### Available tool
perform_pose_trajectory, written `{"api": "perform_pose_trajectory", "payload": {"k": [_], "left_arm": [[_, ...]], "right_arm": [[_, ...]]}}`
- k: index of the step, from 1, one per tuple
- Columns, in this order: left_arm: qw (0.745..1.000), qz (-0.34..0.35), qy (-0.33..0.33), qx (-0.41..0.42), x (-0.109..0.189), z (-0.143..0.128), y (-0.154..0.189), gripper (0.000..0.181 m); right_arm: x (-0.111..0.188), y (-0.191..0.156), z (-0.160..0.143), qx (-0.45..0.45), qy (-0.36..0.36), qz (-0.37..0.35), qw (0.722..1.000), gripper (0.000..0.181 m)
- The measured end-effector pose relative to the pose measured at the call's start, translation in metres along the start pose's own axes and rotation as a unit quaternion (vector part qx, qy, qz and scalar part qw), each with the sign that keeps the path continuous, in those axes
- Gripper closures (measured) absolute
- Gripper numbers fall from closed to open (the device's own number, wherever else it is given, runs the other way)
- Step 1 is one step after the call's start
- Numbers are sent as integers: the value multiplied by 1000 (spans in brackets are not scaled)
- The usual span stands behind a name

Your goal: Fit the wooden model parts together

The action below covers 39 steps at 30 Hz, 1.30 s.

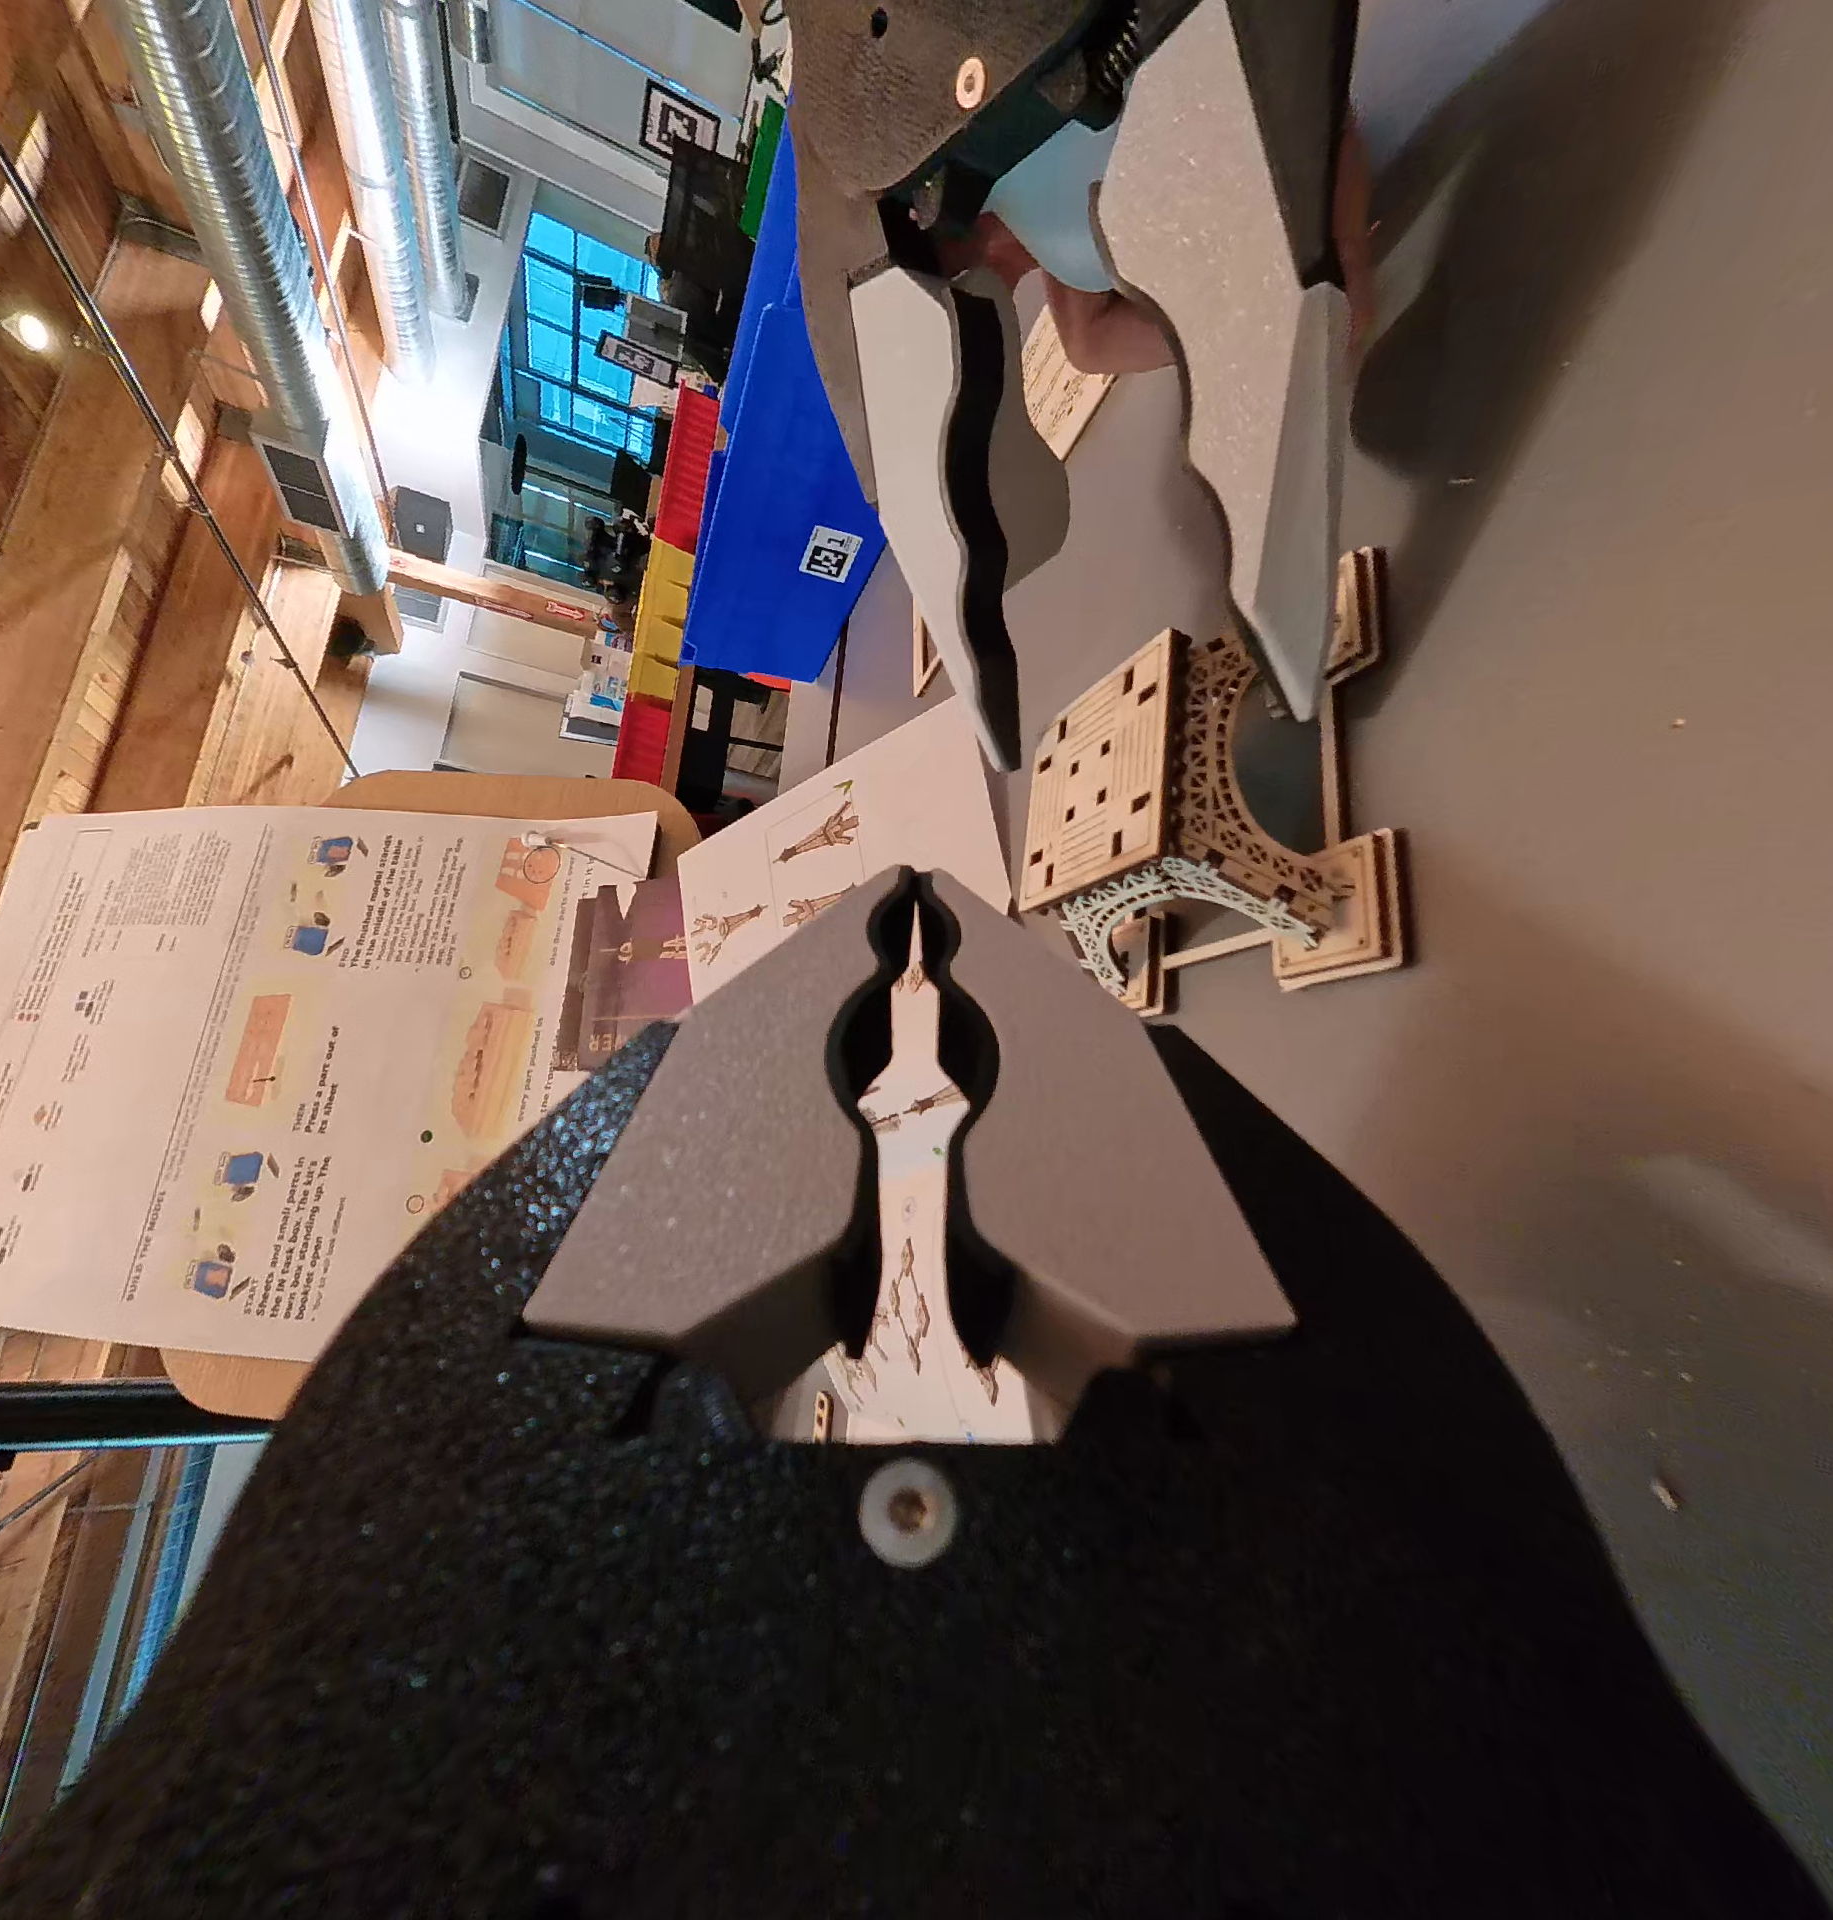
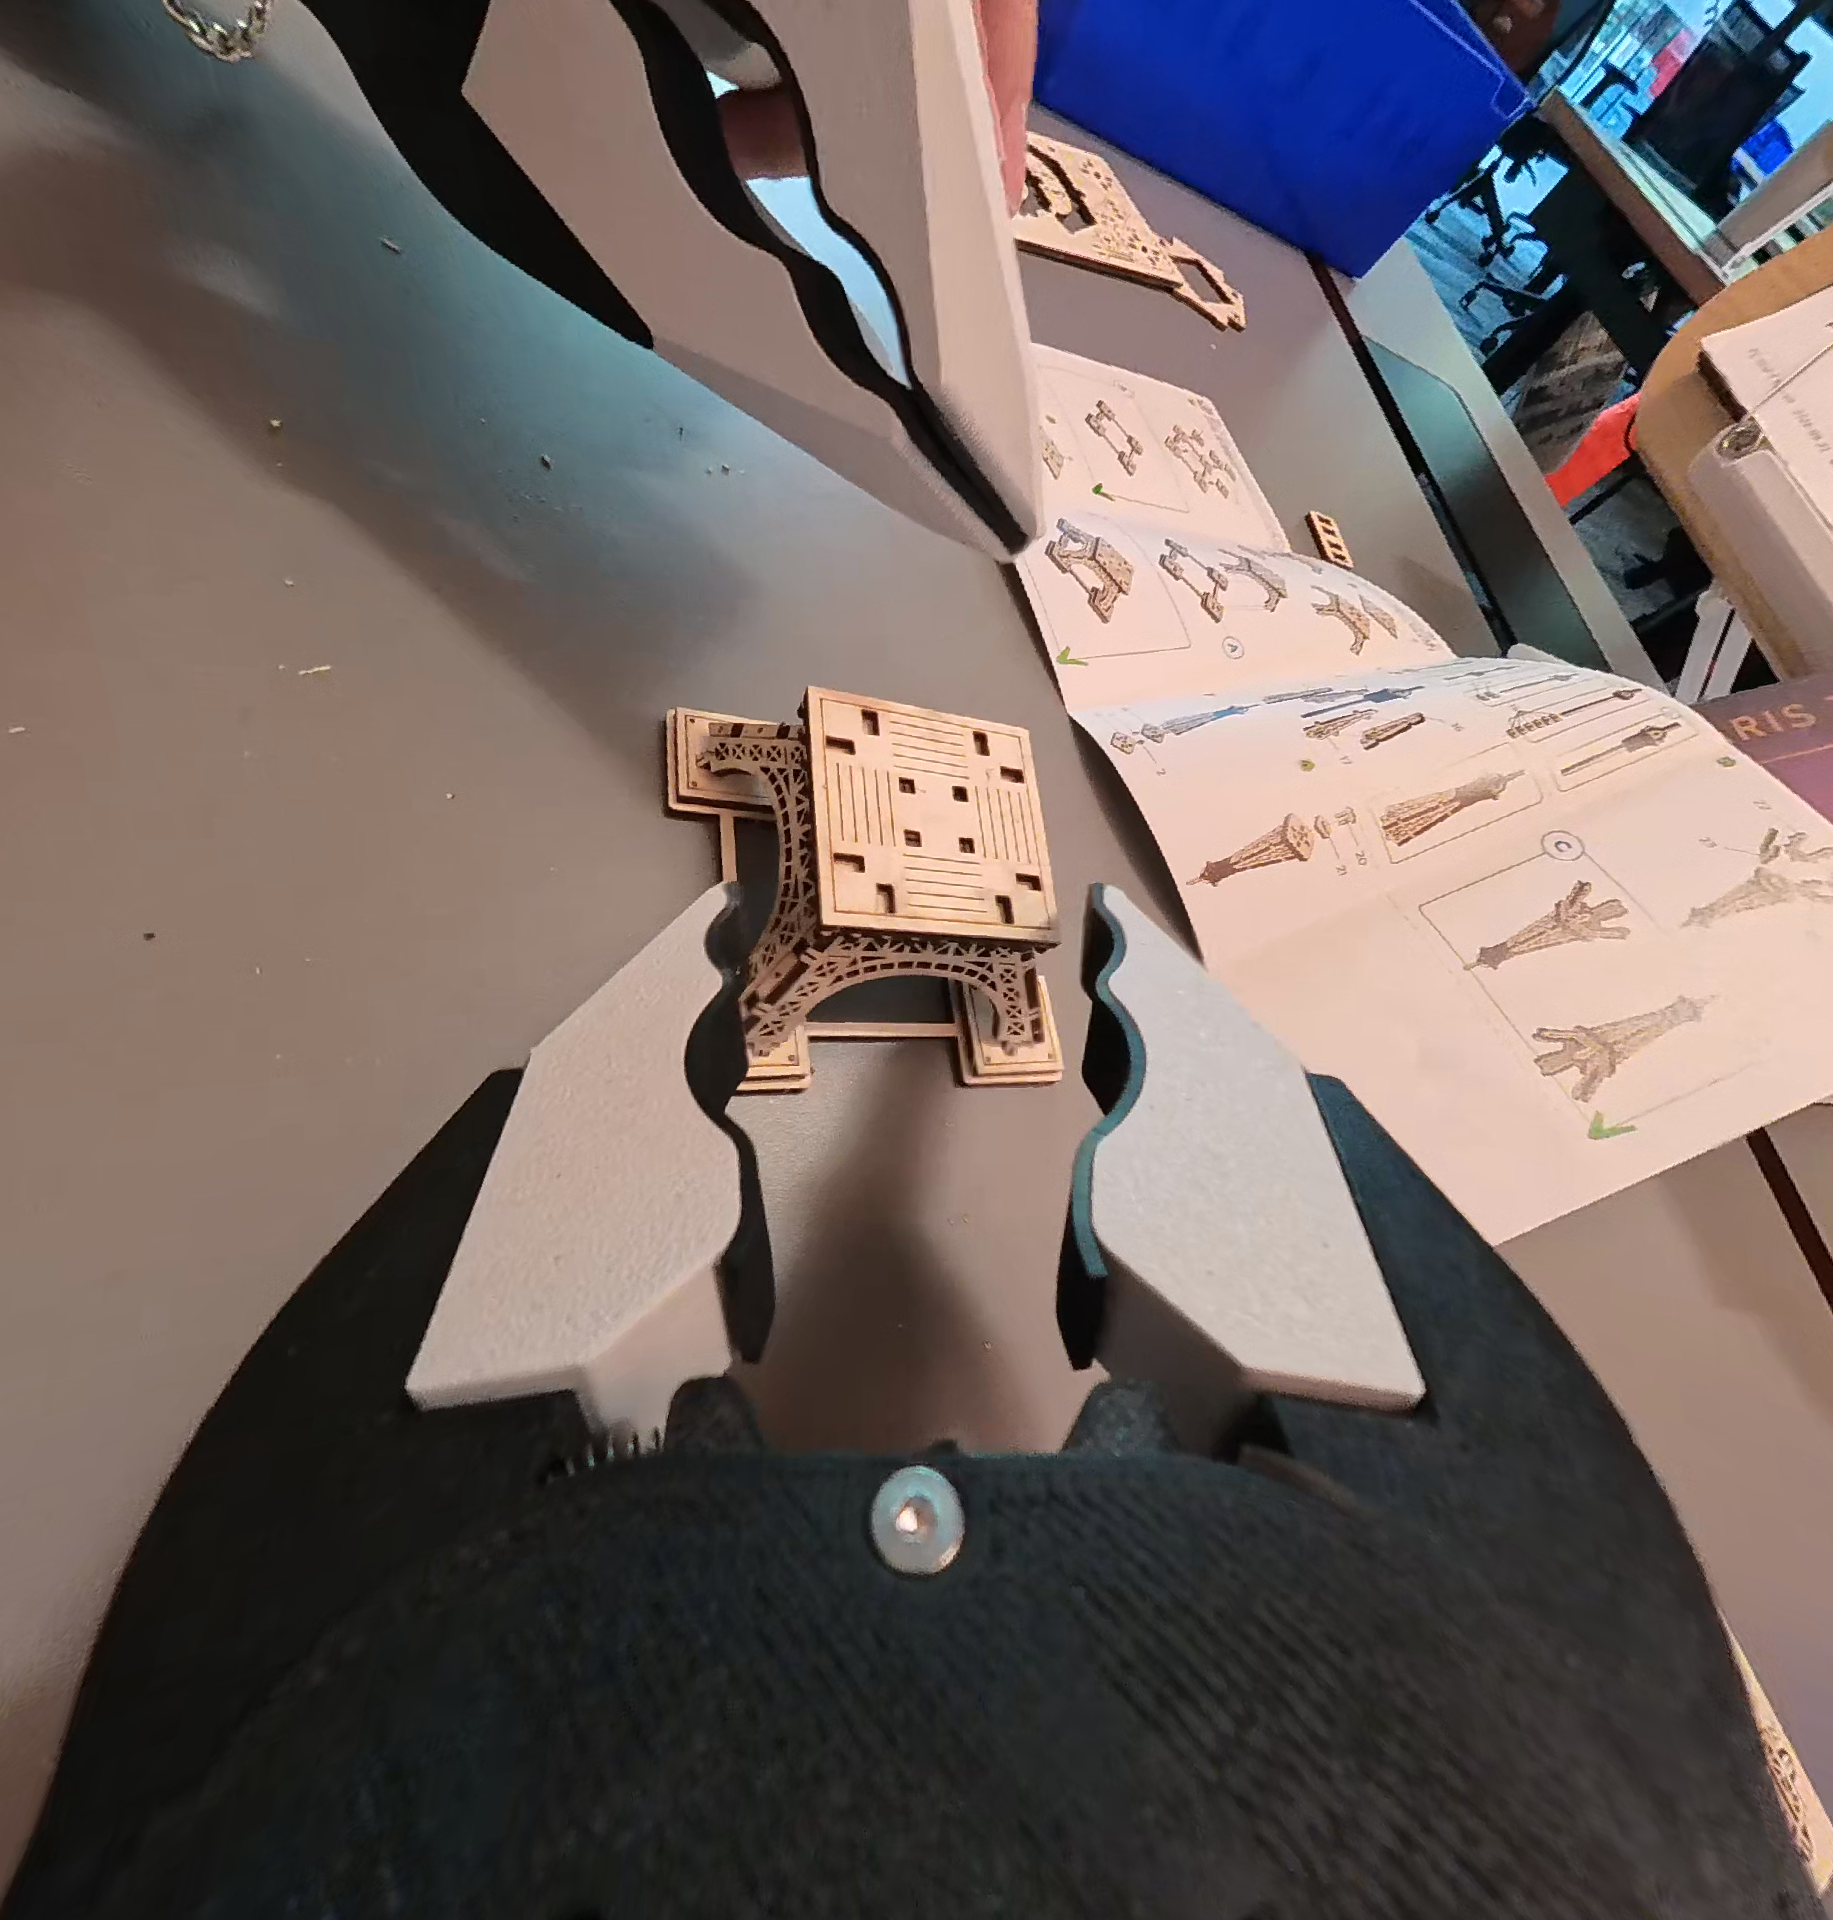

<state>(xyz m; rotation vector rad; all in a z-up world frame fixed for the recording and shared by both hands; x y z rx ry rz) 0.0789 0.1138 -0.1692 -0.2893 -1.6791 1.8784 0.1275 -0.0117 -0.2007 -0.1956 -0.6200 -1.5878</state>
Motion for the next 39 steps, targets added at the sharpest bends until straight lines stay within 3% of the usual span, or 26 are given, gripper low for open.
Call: {"api": "perform_pose_trajectory", "payload": {"k": [6, 10, 14, 22, 27, 39], "left_arm": [[1000, 2, -4, -1, 0, -3, 0, 181], [996, 44, -67, 25, 1, -18, -11, 181], [993, 62, -91, 44, 3, -29, -16, 181], [998, 58, -30, 5, 6, -20, -11, 181], [994, 81, -69, 27, 7, -34, -16, 181], [995, 76, -57, 39, 6, -39, -13, 181]], "right_arm": [[-3, -2, -2, 7, -13, 4, 1000, 118], [-1, 0, 0, 1, -3, 1, 1000, 118], [3, 3, 2, -11, 17, -4, 1000, 118], [8, 6, 5, -25, 40, -5, 999, 123], [7, 4, 4, -17, 33, -6, 999, 124], [5, 2, 3, -6, 27, -5, 1000, 129]]}}
Point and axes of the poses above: each gripper's, where its closed fingertips meet, x back along the fingers, z out of its top, y = z × x across the jaws, the point moved 7 cm from there along x, back along the fingers, and after that the axes turned 10 degrees about -x, right-handed, at the moved point
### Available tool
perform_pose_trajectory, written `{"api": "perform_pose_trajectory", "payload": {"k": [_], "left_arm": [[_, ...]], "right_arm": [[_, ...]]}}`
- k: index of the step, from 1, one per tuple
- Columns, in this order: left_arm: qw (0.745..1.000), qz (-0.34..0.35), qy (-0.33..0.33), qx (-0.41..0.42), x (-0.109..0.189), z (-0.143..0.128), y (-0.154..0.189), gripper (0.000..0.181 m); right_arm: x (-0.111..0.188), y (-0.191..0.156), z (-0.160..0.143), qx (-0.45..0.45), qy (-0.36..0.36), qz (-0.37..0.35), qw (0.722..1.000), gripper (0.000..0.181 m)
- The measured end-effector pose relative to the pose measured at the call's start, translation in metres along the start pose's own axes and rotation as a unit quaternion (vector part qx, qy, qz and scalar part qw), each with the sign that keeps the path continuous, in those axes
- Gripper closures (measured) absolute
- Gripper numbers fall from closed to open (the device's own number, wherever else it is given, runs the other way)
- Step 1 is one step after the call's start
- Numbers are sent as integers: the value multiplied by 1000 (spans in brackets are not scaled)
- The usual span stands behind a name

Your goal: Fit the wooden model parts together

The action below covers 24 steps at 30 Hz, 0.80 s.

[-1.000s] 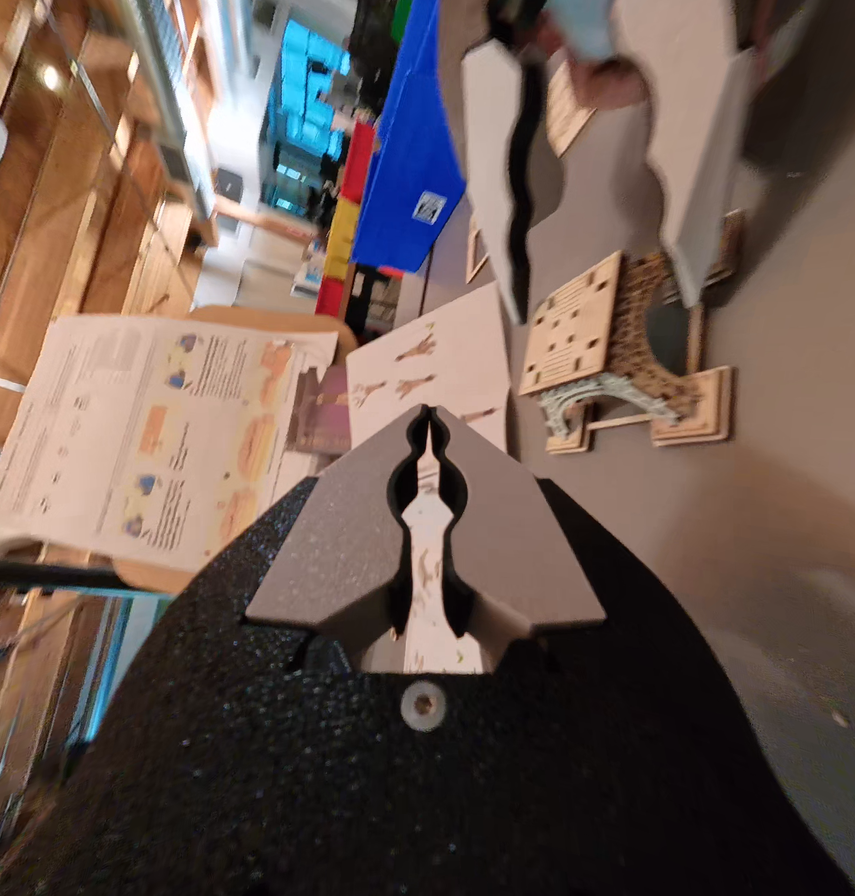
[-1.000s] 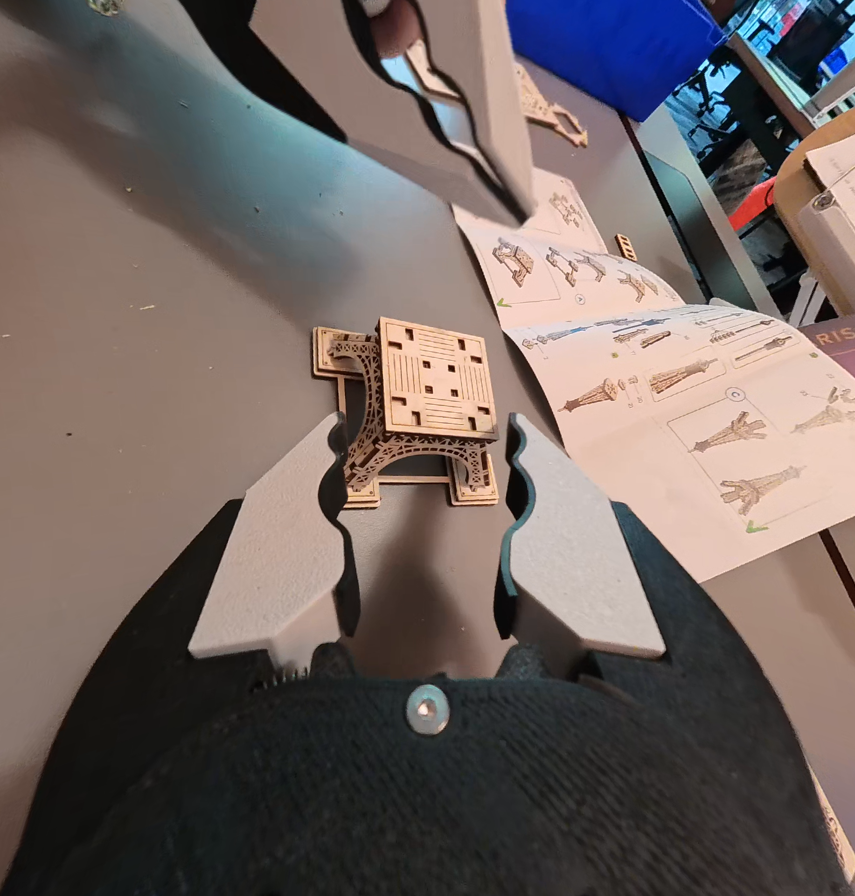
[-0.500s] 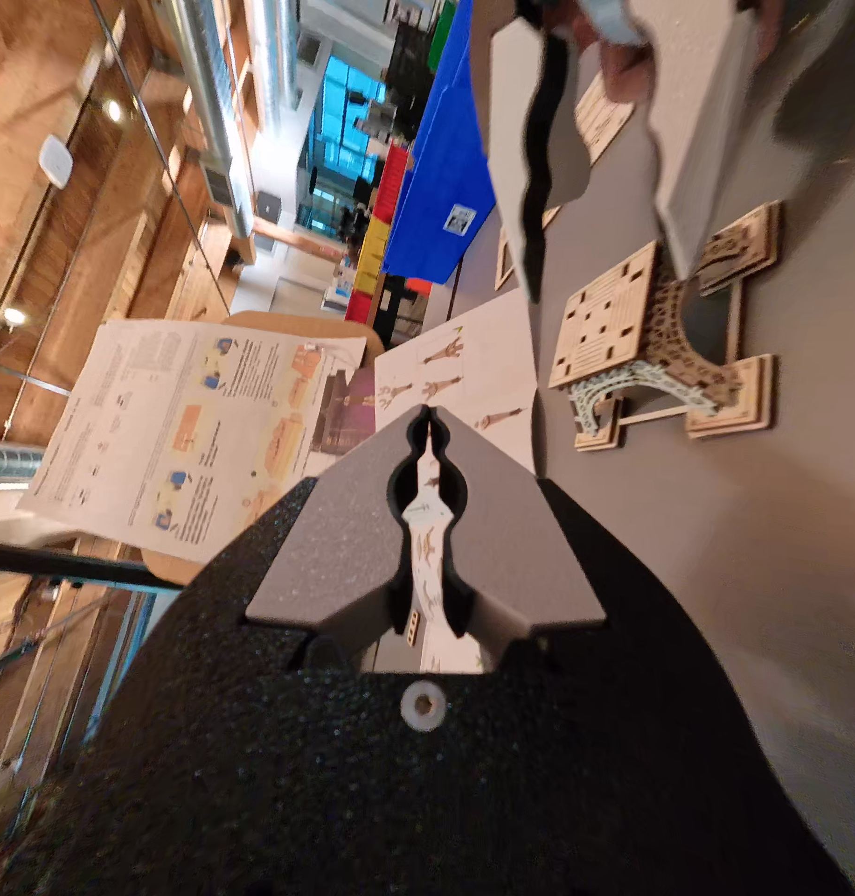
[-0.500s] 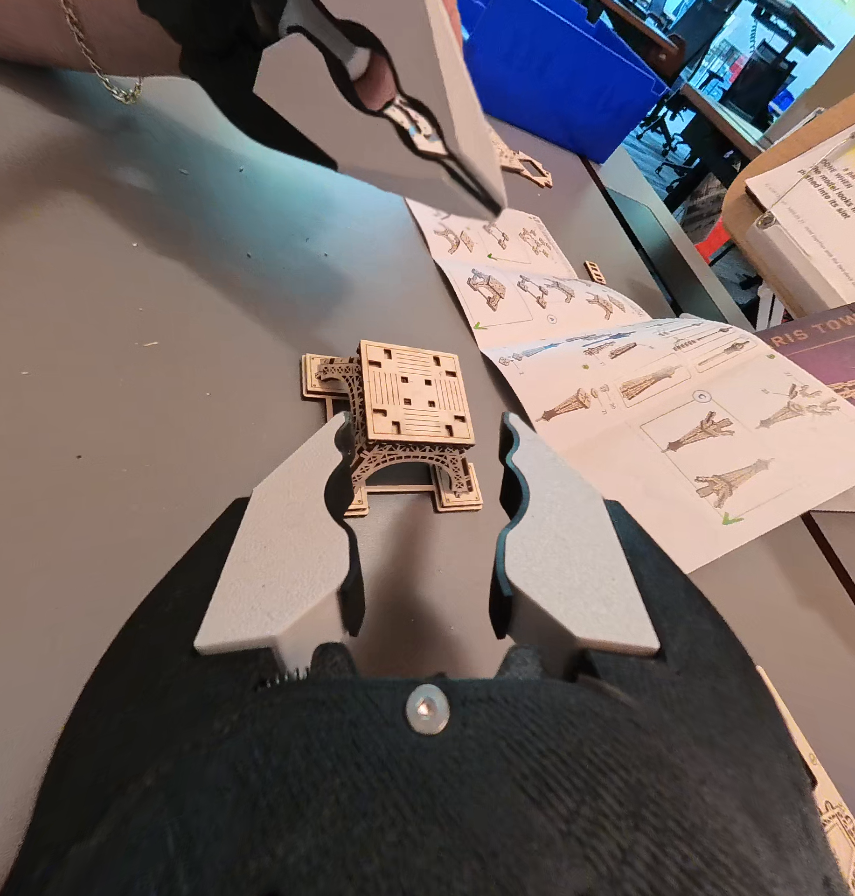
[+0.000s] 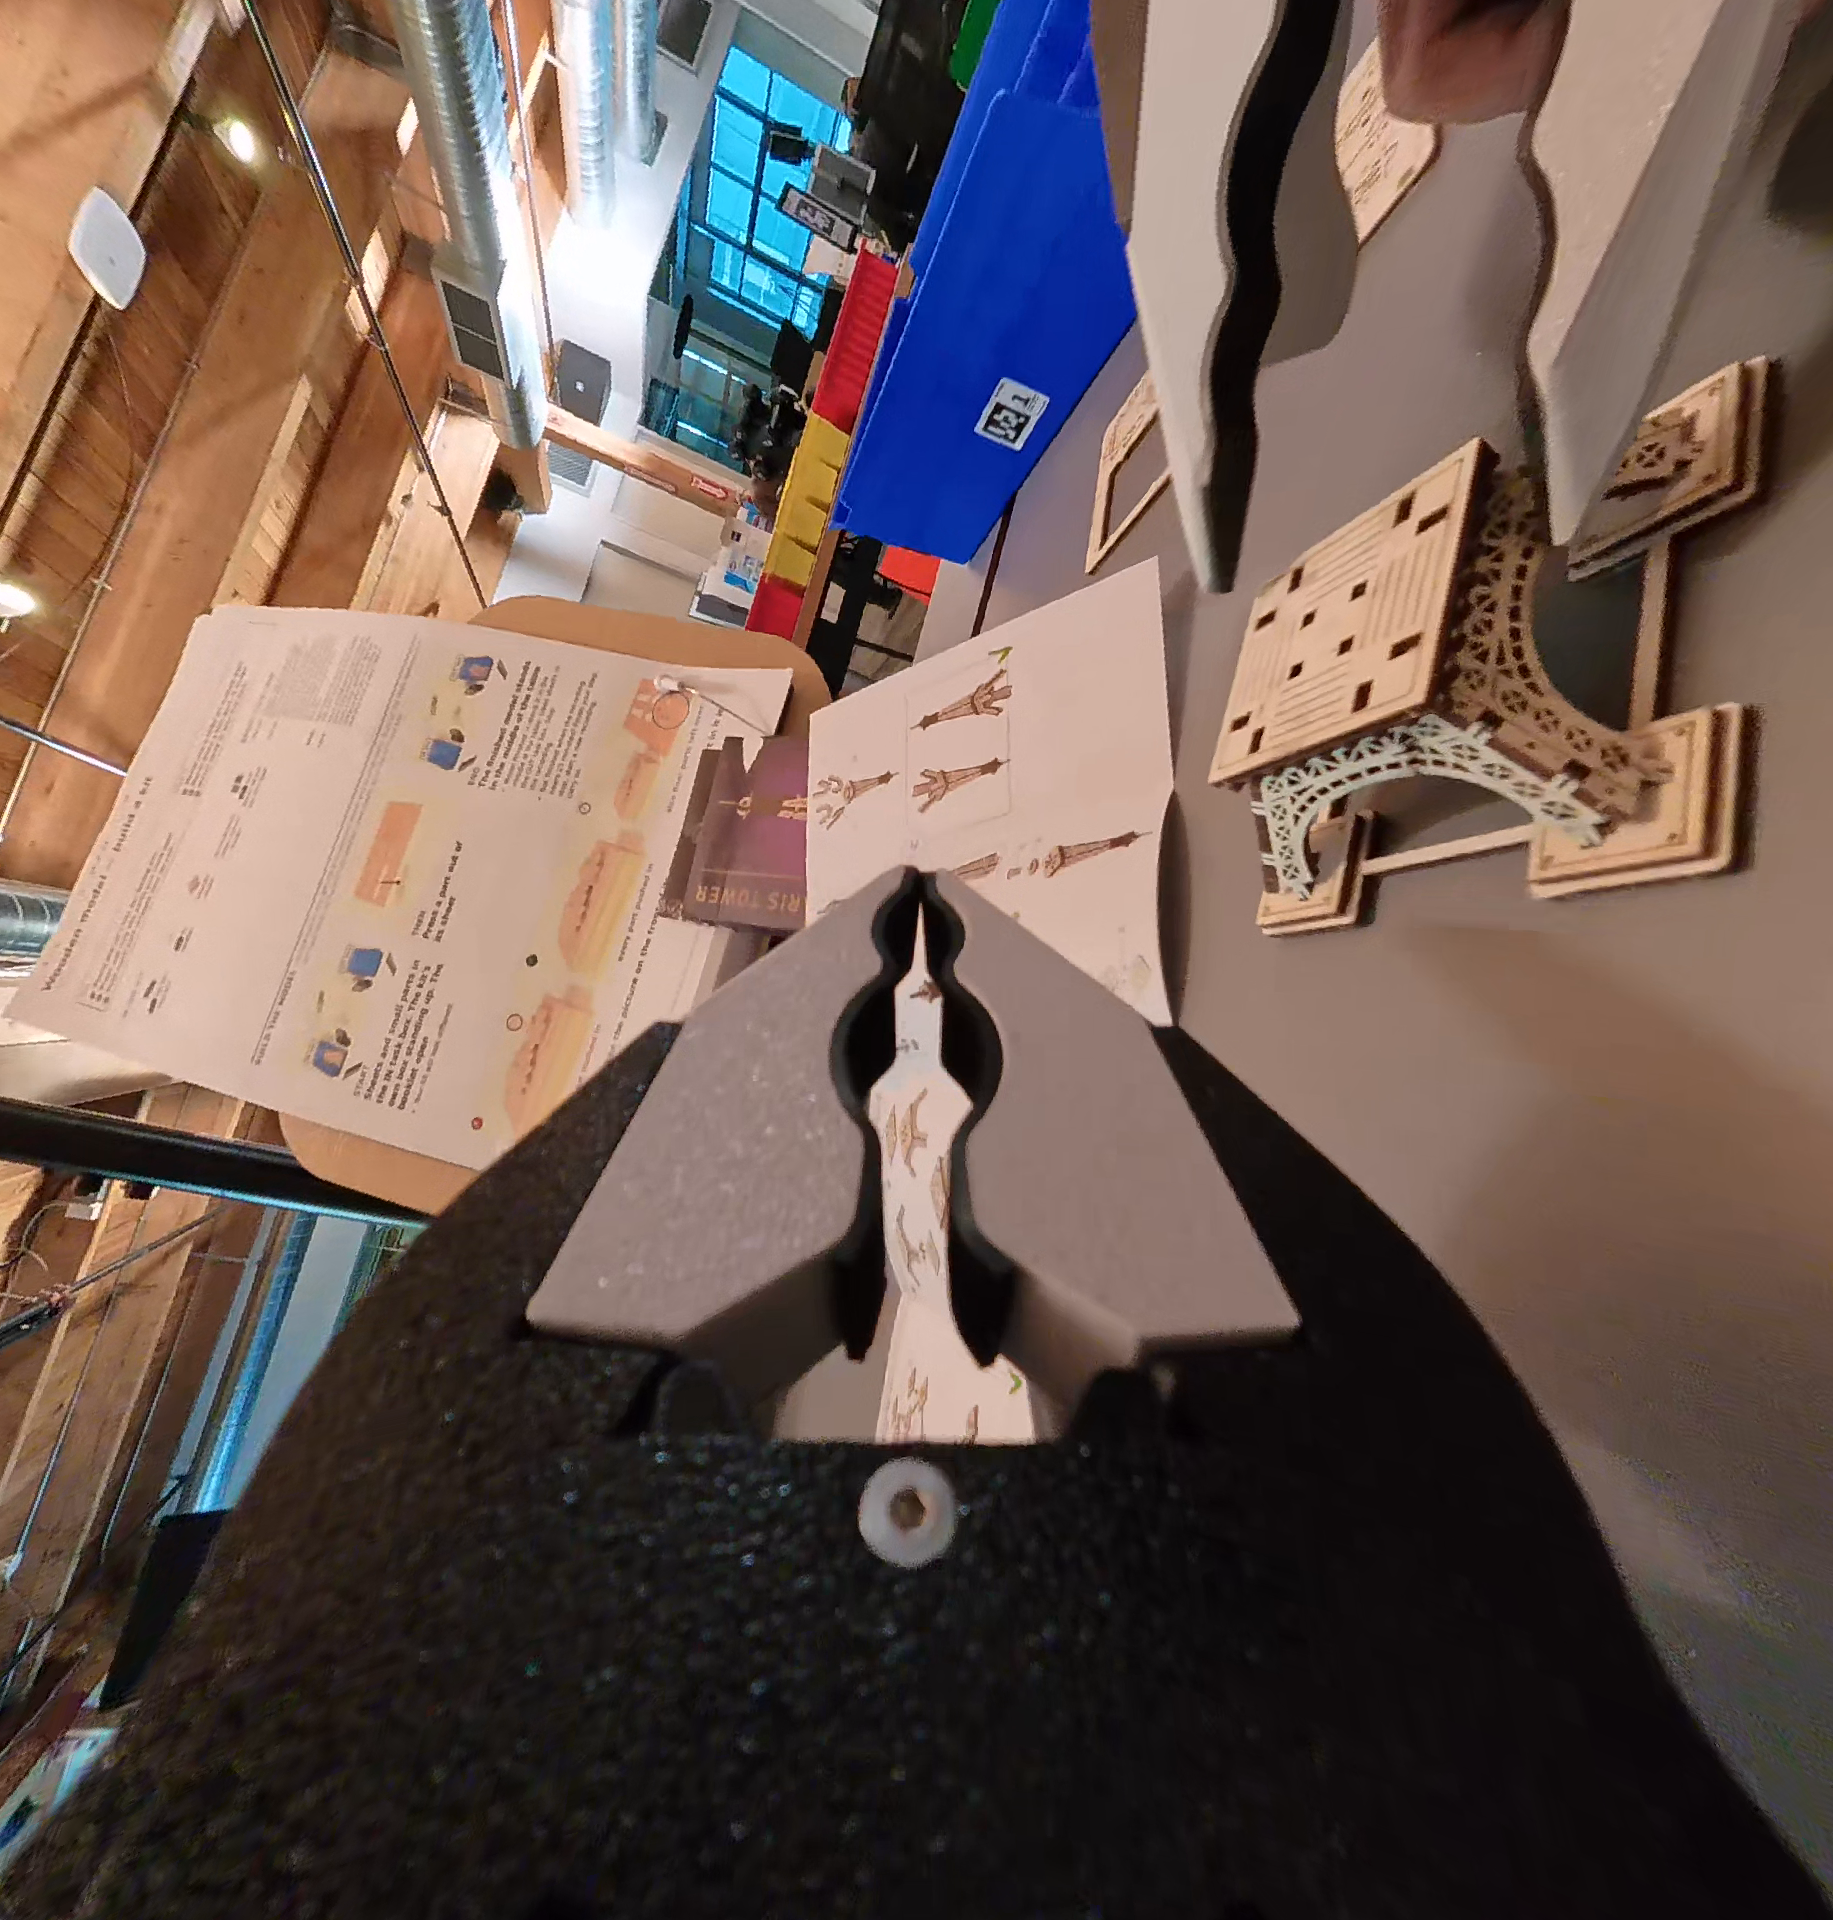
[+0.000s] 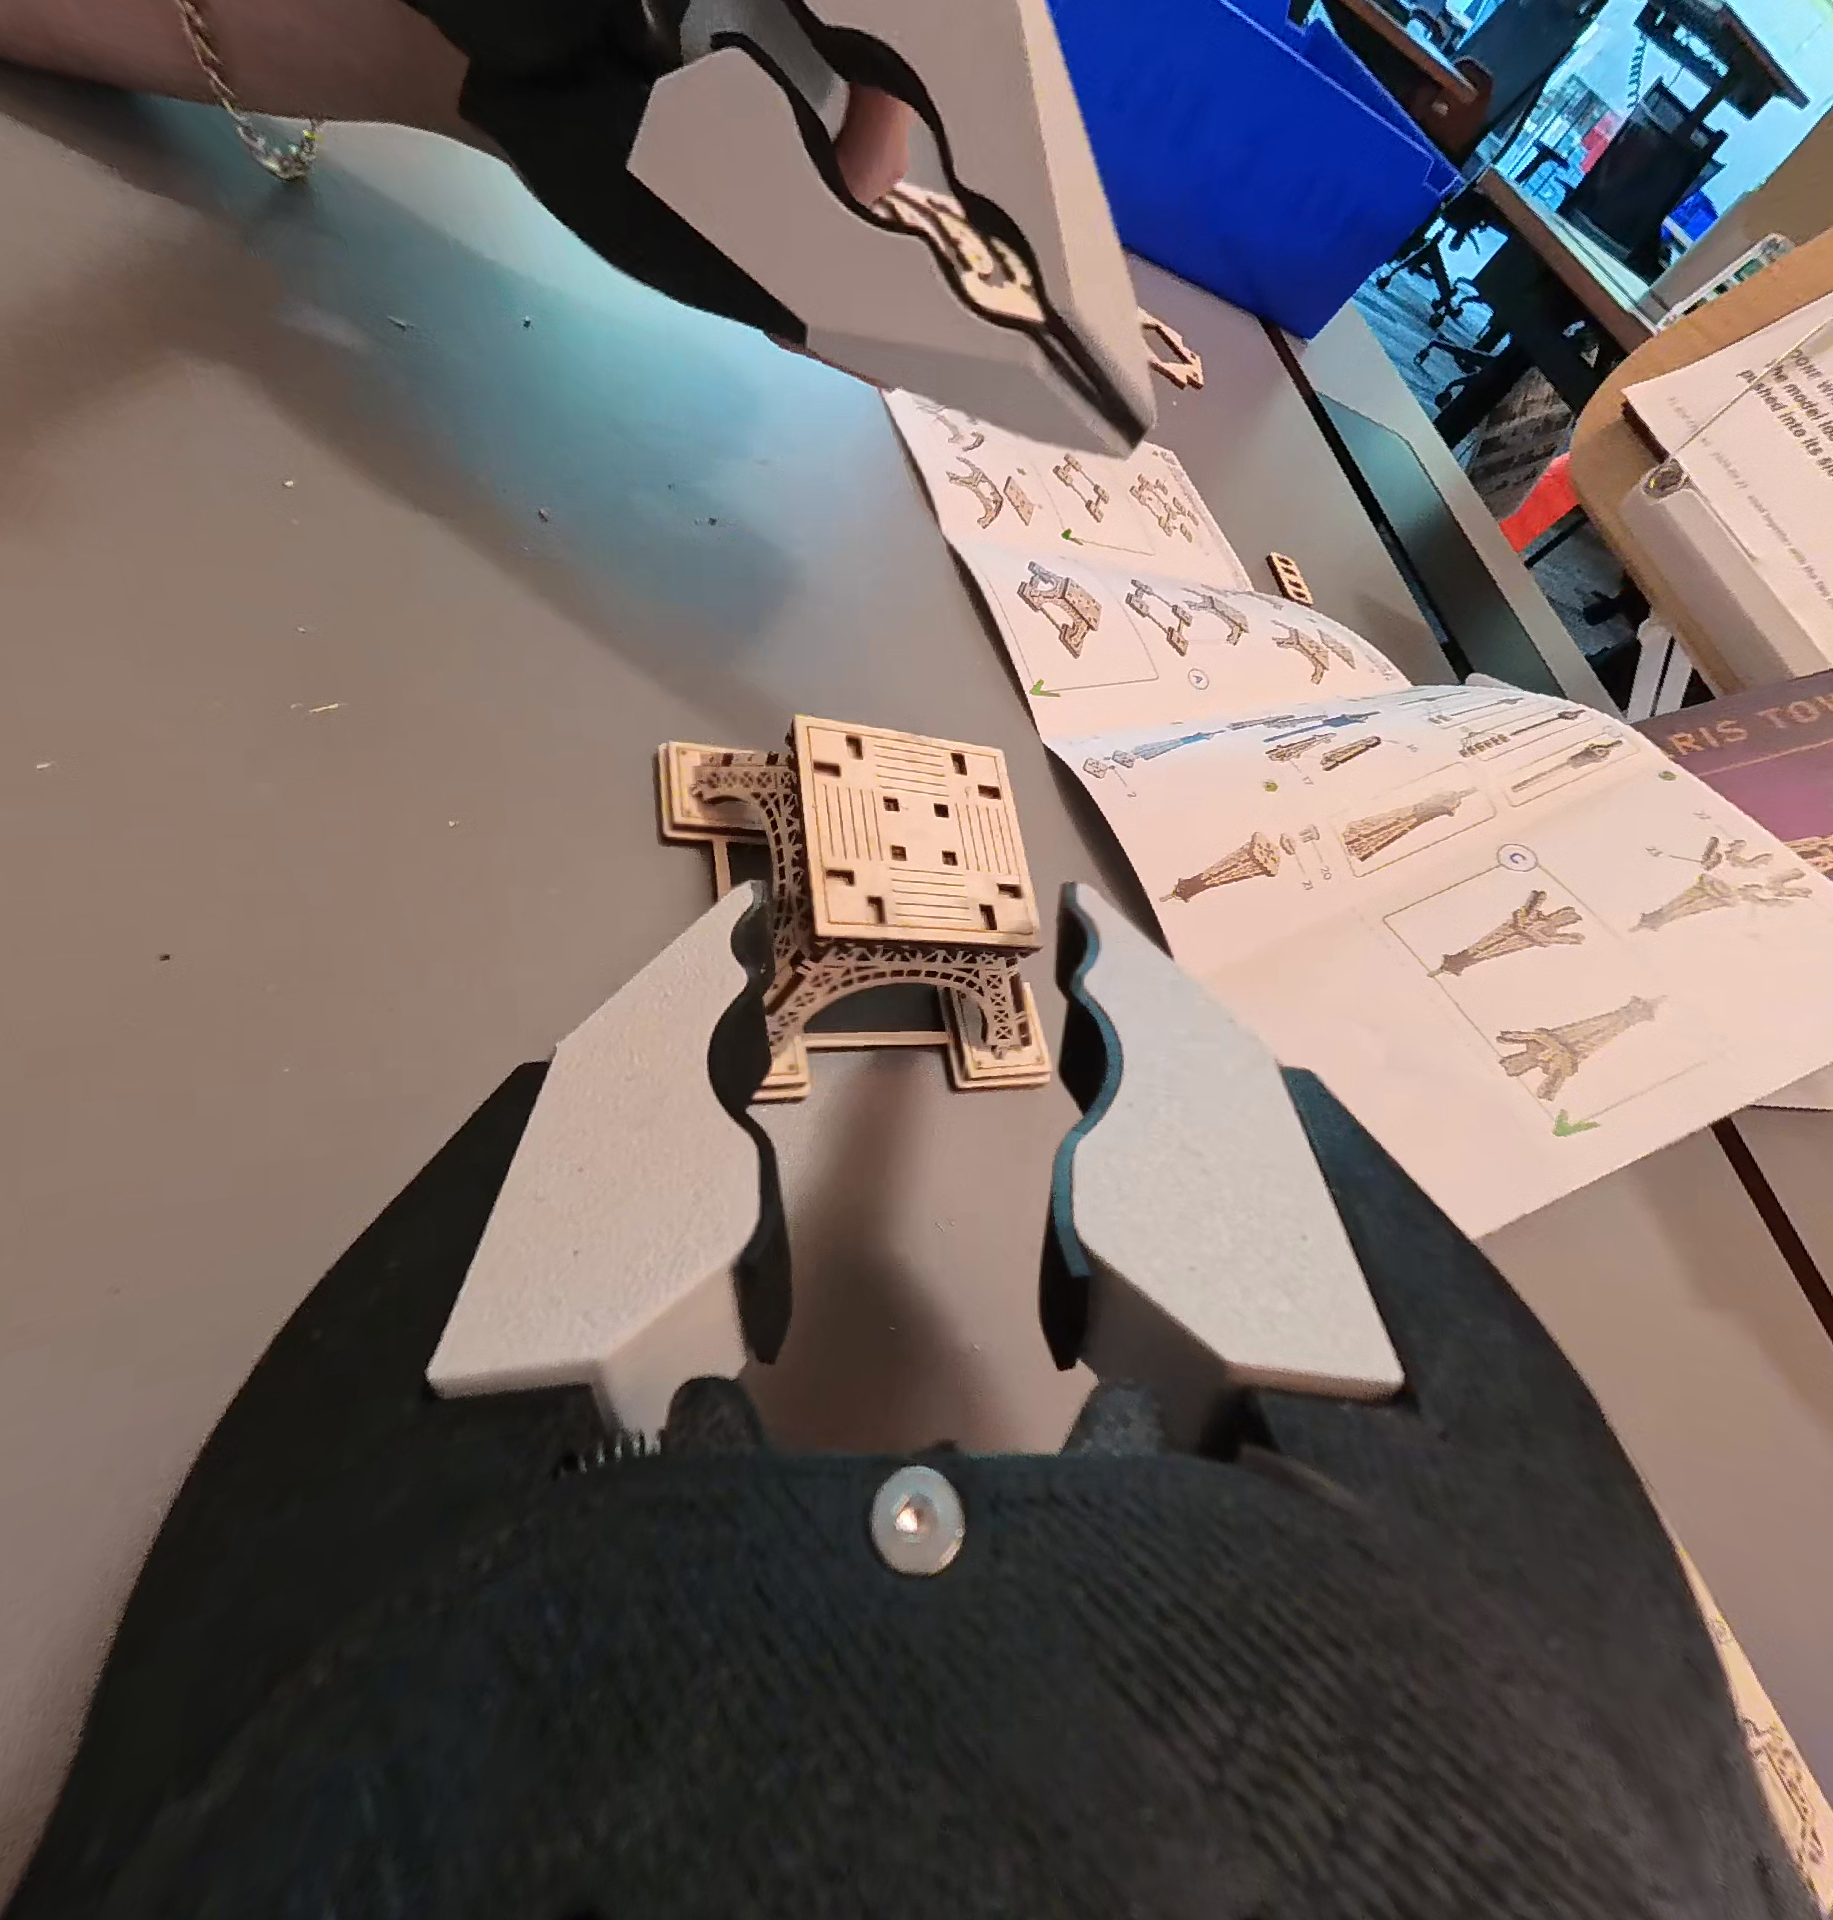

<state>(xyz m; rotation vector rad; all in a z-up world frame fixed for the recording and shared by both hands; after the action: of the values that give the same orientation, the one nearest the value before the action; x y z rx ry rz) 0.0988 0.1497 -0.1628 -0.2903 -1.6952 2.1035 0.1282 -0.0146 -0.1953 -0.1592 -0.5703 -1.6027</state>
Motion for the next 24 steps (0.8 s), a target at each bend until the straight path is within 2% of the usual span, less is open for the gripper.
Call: {"api": "perform_pose_trajectory", "payload": {"k": [3, 14, 20, 24], "left_arm": [[1000, -2, -5, 3, 0, -4, 0, 181], [1000, -8, -3, 0, 0, -4, 1, 181], [1000, -10, -1, 3, 0, -3, 1, 181], [1000, -11, -1, 2, 0, -3, 1, 181]], "right_arm": [[-2, -1, -1, 6, -12, 0, 1000, 136], [-3, -2, -2, 12, -18, -1, 1000, 128], [7, 5, 4, -18, 34, -15, 999, 130], [27, 20, 7, -68, 94, -45, 992, 136]]}}
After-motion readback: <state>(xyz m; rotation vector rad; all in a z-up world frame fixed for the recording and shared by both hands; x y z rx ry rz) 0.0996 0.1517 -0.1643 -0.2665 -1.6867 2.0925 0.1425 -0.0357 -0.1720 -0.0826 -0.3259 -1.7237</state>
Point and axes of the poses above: each gripper's, where its closed fingertips meet, x back along the fingers, z out of its top, y = z × x across the jaws, the point moved 7 cm from there along x, back along the fingers, and after that the axes turned 10 degrees about -x, right-handed, at the moved point
